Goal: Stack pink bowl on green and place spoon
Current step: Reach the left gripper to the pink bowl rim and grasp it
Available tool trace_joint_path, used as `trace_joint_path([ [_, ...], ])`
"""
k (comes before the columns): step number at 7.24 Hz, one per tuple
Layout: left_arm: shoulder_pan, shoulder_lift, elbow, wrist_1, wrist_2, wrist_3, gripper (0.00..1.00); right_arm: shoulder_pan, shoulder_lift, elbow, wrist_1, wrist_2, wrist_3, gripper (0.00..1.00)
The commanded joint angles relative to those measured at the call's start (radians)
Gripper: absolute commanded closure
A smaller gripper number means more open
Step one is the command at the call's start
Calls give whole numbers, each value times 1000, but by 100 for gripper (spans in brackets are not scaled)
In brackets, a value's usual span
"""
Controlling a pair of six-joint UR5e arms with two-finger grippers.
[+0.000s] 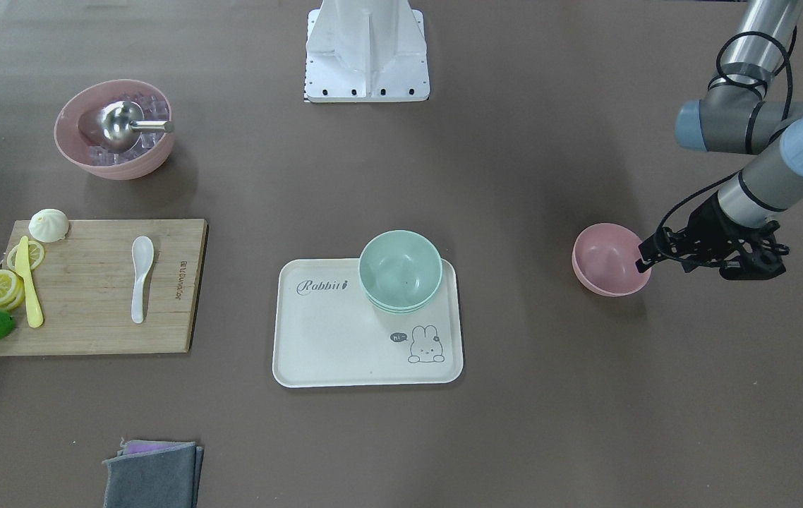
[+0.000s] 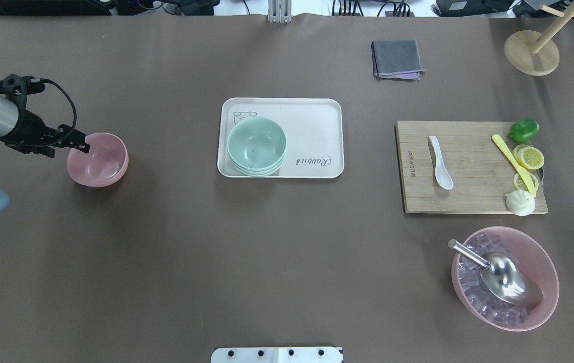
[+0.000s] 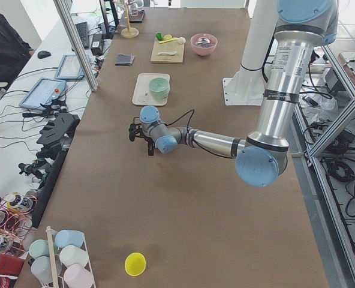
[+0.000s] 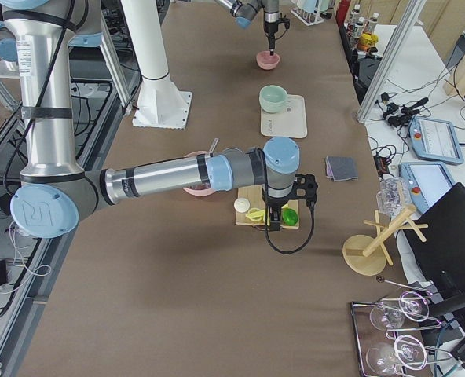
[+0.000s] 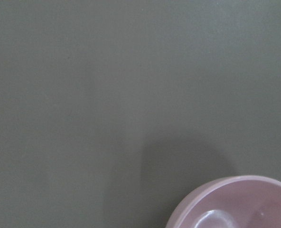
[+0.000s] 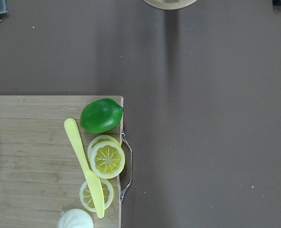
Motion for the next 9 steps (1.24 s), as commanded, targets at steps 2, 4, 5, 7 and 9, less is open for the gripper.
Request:
trace_joint_path([
  [2,4,2,-5,-6,-86,-10,69,0,-4,2,1,2,9,0],
  [4,3,15,-9,-6,-90,-11,100,0,-6,1,3,2,9,0],
  [5,-3,19,-20,-7,-99,-10,100,0,-8,2,3,2,9,0],
  [7,-62,71,-101,13,-160,-11,100,0,-8,2,3,0,9,0],
  [9,-172,27,-108,78,-291,-11,100,0,-5,14,6,8,44,0],
])
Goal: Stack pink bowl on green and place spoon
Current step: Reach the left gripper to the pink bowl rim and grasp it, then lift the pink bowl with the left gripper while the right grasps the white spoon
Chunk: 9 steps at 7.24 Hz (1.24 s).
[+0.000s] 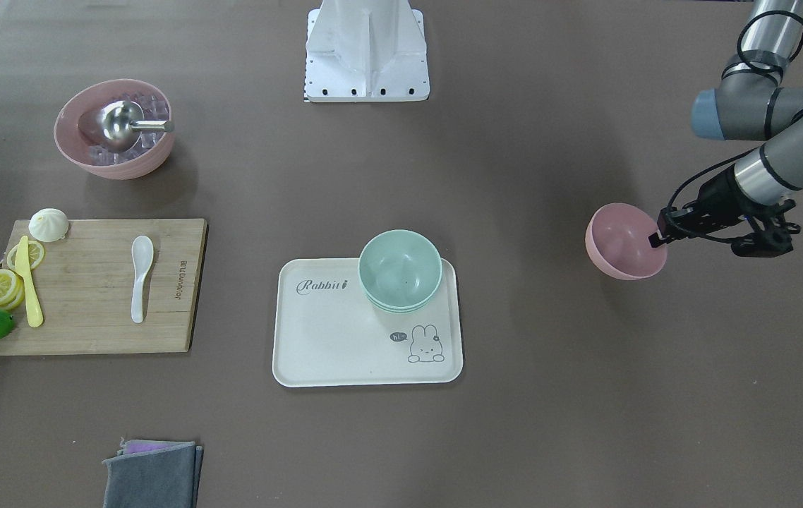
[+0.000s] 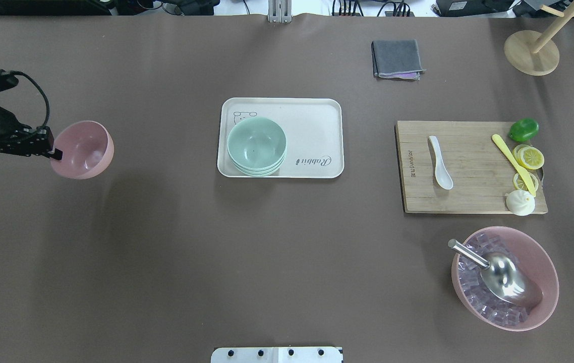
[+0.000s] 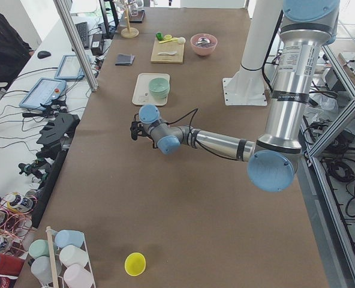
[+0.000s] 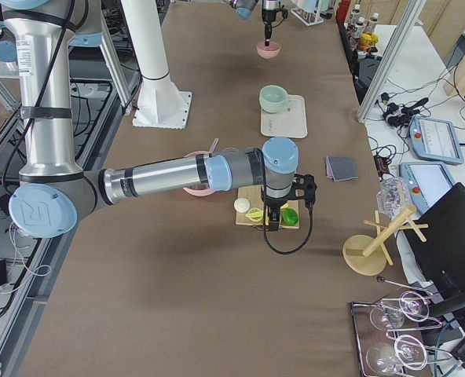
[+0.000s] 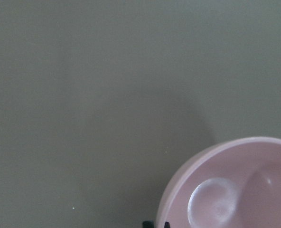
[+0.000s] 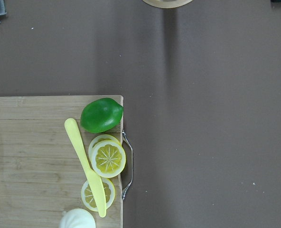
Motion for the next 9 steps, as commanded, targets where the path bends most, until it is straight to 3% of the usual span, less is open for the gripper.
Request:
trace_joint_path([
  [1,-55,-73,-6,87,-58,-26,100,-33,34,57,1,6,88,0],
  [3,-51,-168,0,115,-55,-171,100,-192,134,122,-2,-66,321,0],
  [5,-46,-238,9,124,-51,-241,100,-354,232,89,1,-172,440,2],
  [7,-28,-291,46,124,-46,-264,100,-464,286,-15,8,-232,443,2],
  [8,-14,-299,51,124,-4,-264,100,-512,315,-73,55,-273,460,12],
  [9,9,-304,51,126,13,-275,100,-534,321,-153,153,-277,460,12],
])
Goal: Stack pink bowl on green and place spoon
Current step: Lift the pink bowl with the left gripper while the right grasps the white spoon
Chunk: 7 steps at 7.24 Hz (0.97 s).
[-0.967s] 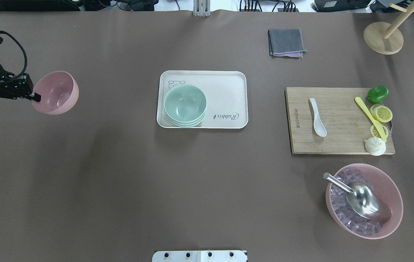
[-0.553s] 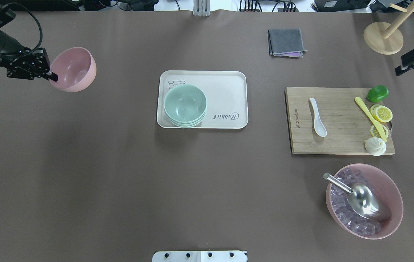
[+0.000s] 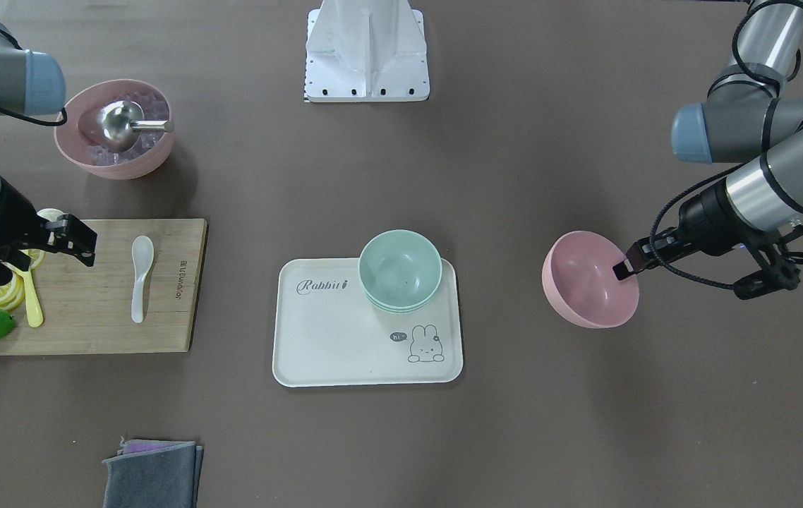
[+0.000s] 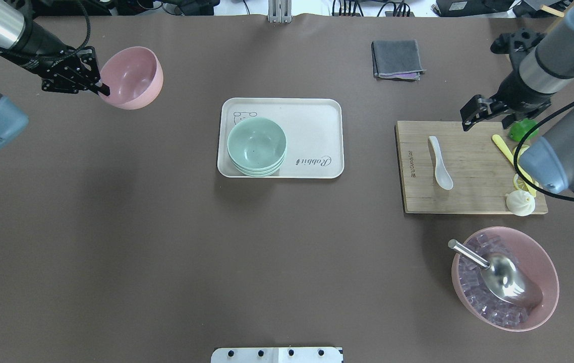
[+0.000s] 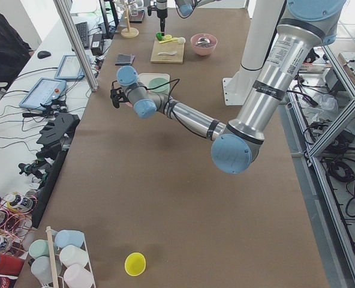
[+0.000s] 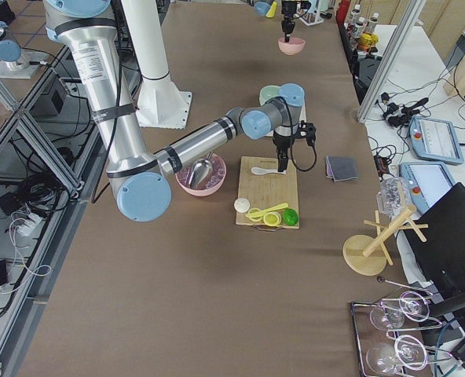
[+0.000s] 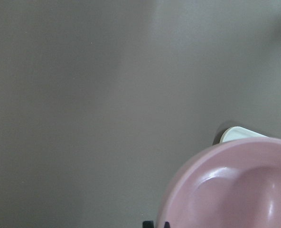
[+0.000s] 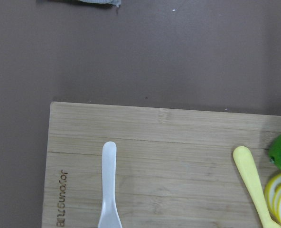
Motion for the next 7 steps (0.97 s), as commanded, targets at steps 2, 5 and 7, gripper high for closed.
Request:
trace_joint_path([
  [2,28,-14,5,0,28,-20,100,-102,40,-170,221,-23,51,15],
  [5,28,-14,5,0,28,-20,100,-147,48,-193,226,-58,65,23],
  [7,30,-14,11,0,28,-20,100,-147,46,-210,226,-69,65,26],
])
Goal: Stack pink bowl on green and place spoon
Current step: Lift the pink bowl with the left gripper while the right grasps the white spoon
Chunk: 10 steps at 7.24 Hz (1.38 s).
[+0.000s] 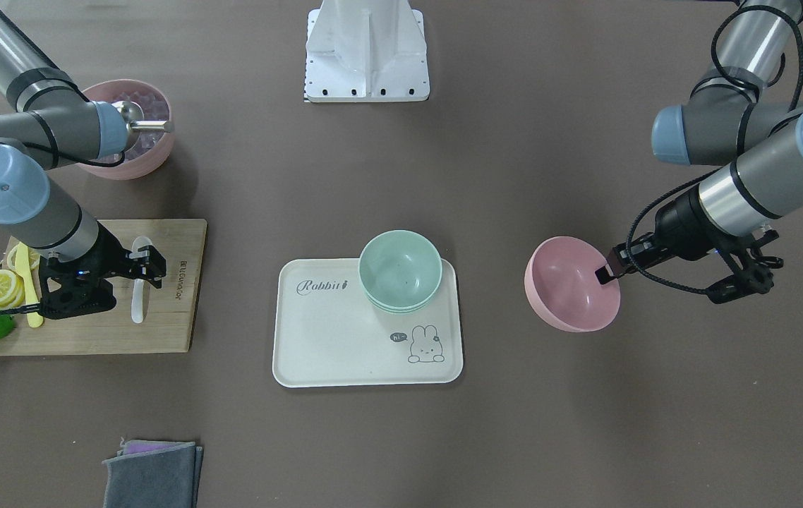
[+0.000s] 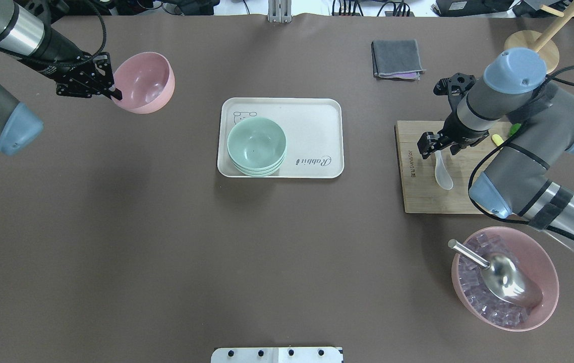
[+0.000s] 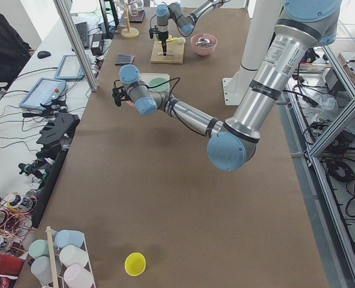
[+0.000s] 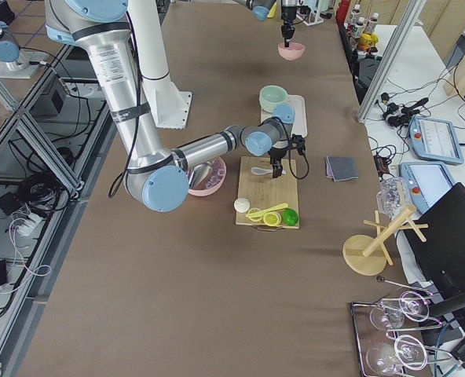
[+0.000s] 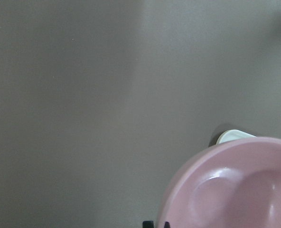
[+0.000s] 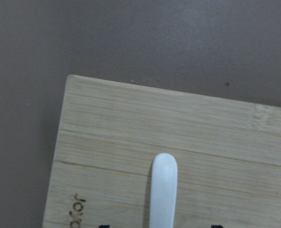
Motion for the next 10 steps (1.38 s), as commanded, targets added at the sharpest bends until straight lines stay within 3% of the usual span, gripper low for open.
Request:
trace_joint_path([
  [1,1,0,3,0,0,1,100,-2,0,-18,1,-7,0,35],
  [3,1,0,3,0,0,1,100,-3,3,-16,1,-6,0,81],
  [4,1,0,3,0,0,1,100,-3,3,-15,2,-3,0,100],
  [8,4,-32,-3,0,-2,-24,100,45,38,71,2,11,2,100],
  [10,121,-115,-6,-11,50,-144,100,93,47,105,-1,28,3,100],
])
